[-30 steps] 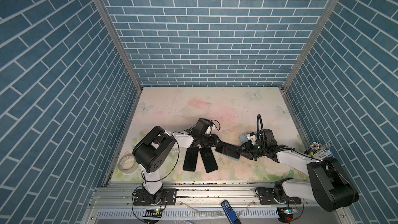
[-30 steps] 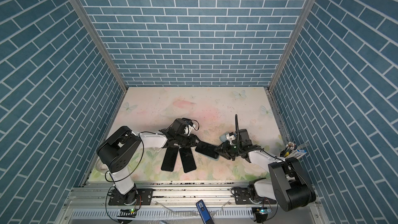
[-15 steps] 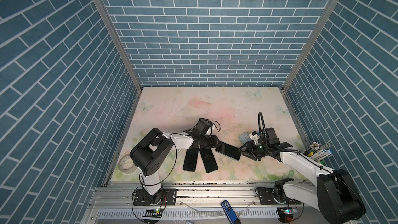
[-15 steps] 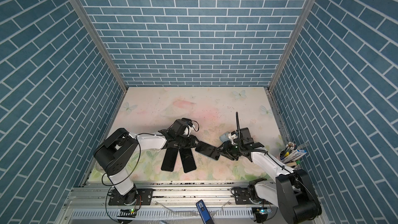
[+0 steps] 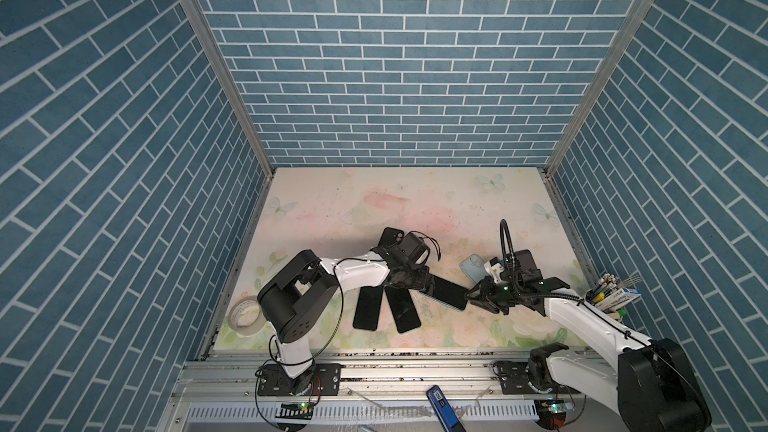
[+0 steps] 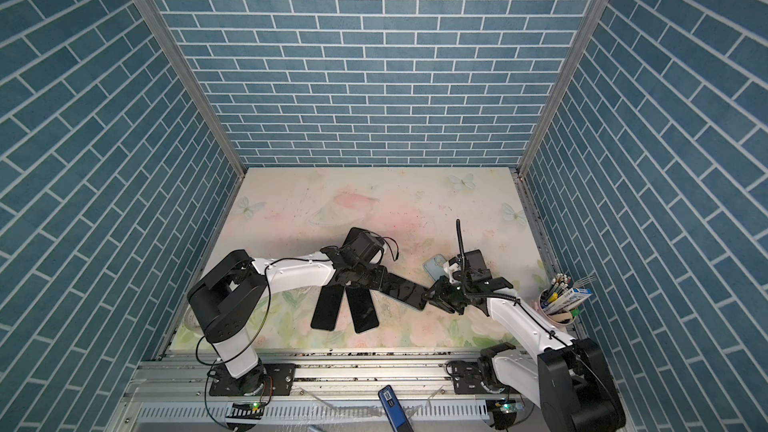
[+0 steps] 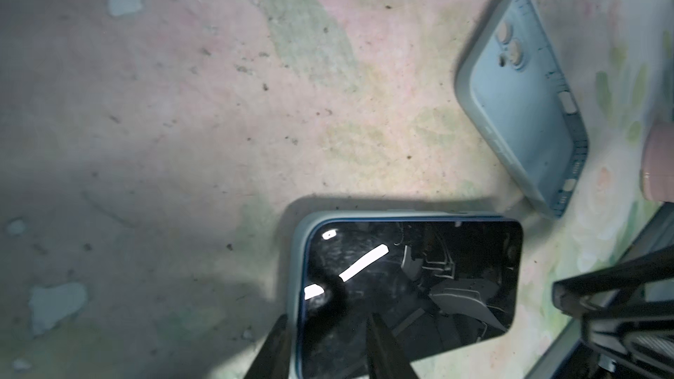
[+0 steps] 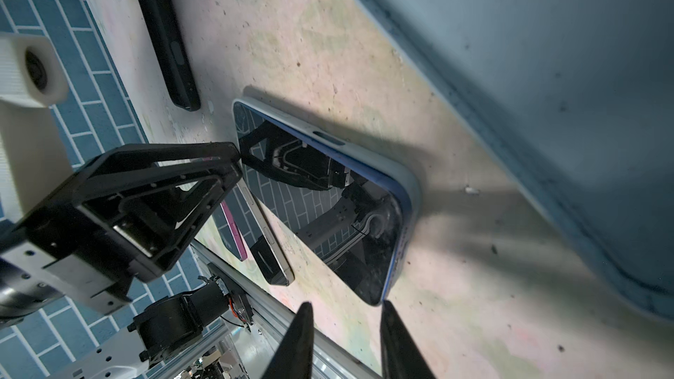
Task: Put the phone into the phone case
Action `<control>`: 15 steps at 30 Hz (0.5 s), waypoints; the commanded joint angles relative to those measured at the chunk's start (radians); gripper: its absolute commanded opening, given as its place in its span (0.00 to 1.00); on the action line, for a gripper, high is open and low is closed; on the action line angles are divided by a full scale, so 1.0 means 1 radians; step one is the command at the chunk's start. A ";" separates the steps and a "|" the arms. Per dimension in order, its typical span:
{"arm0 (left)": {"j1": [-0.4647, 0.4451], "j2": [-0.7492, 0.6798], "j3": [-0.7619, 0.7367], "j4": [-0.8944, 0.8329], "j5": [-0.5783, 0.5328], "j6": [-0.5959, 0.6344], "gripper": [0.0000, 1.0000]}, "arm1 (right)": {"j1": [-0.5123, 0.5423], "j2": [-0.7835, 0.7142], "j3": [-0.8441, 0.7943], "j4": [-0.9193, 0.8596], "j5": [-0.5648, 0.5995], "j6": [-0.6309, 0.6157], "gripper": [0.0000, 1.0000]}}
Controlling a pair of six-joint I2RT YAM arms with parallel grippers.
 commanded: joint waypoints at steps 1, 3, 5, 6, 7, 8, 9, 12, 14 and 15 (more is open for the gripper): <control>-0.007 0.023 0.026 -0.114 -0.086 -0.004 0.37 | -0.001 -0.022 -0.016 -0.035 0.017 -0.031 0.32; -0.012 0.019 0.033 -0.136 -0.112 -0.009 0.38 | -0.001 -0.028 -0.017 -0.041 0.019 -0.032 0.32; -0.017 0.024 0.043 -0.150 -0.119 -0.006 0.38 | -0.001 -0.031 -0.019 -0.043 0.019 -0.034 0.33; -0.020 0.031 0.050 -0.157 -0.117 -0.004 0.38 | -0.001 -0.032 -0.021 -0.044 0.019 -0.034 0.33; -0.023 0.039 0.059 -0.165 -0.115 -0.001 0.38 | -0.001 -0.031 -0.022 -0.045 0.019 -0.034 0.33; -0.027 0.044 0.066 -0.172 -0.114 0.002 0.38 | -0.001 -0.034 -0.023 -0.045 0.019 -0.034 0.33; -0.030 0.049 0.073 -0.173 -0.109 0.008 0.38 | -0.001 -0.035 -0.025 -0.045 0.021 -0.034 0.33; -0.044 0.042 0.074 -0.172 -0.104 0.015 0.38 | -0.001 -0.040 -0.031 -0.047 0.020 -0.028 0.32; -0.048 0.034 0.070 -0.177 -0.108 0.012 0.38 | 0.000 -0.045 -0.039 -0.044 0.022 -0.025 0.32; -0.048 0.034 0.069 -0.179 -0.106 0.010 0.37 | 0.001 -0.047 -0.044 -0.040 0.022 -0.020 0.32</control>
